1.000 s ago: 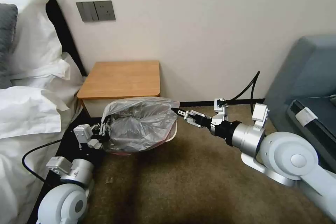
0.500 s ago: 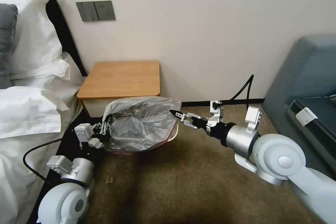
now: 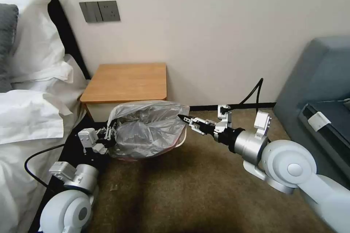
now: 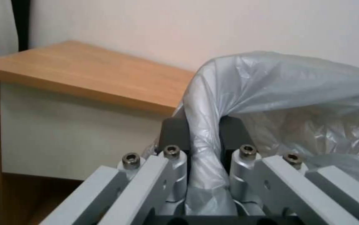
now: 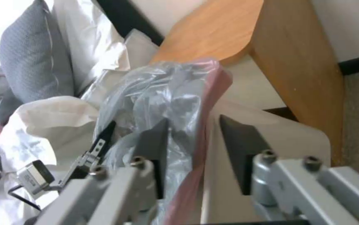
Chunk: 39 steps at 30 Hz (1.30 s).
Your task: Pick up the garbage bag from the table and place it over the trash can.
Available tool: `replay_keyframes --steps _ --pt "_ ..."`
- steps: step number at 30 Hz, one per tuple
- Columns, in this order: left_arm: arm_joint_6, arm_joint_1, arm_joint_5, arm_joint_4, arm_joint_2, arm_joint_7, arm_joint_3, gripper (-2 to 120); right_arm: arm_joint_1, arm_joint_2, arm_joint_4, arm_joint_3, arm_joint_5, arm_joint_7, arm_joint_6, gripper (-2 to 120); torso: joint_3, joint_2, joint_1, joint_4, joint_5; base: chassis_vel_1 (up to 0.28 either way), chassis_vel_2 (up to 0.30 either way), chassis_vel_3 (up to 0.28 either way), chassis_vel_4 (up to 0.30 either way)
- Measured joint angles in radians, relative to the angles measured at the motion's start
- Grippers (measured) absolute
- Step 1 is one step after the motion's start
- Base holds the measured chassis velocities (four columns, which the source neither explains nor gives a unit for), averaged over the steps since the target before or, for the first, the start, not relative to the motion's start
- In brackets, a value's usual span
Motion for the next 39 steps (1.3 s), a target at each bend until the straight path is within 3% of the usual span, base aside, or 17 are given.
replay_keyframes --steps 9,26,38,39 --pt "0.001 -0.001 0.002 0.011 0.0 0.001 0.001 9 0.002 -0.002 0.01 0.006 -0.005 0.001 0.003 0 0.0 0.0 0.0 0.0 -0.0001 0.0 0.0 0.0 0.0" --pt "-0.004 0.007 0.02 0.017 -0.006 0.019 0.006 9 0.063 -0.011 -0.02 0.01 -0.036 -0.007 0.018 0 0.0 0.0 0.0 0.0 0.0 0.0 0.0 0.0 0.0" --pt "-0.006 0.008 0.024 0.015 -0.006 0.018 0.005 9 0.023 -0.013 -0.003 0.008 -0.054 -0.013 -0.002 0 0.0 0.0 0.0 0.0 0.0001 0.0 0.0 0.0 0.0" --pt "-0.006 0.008 0.024 0.015 -0.006 0.017 0.005 9 0.022 -0.011 -0.003 0.008 -0.055 -0.013 -0.003 8 0.0 0.0 0.0 0.0 0.0001 0.0 0.0 0.0 0.0"
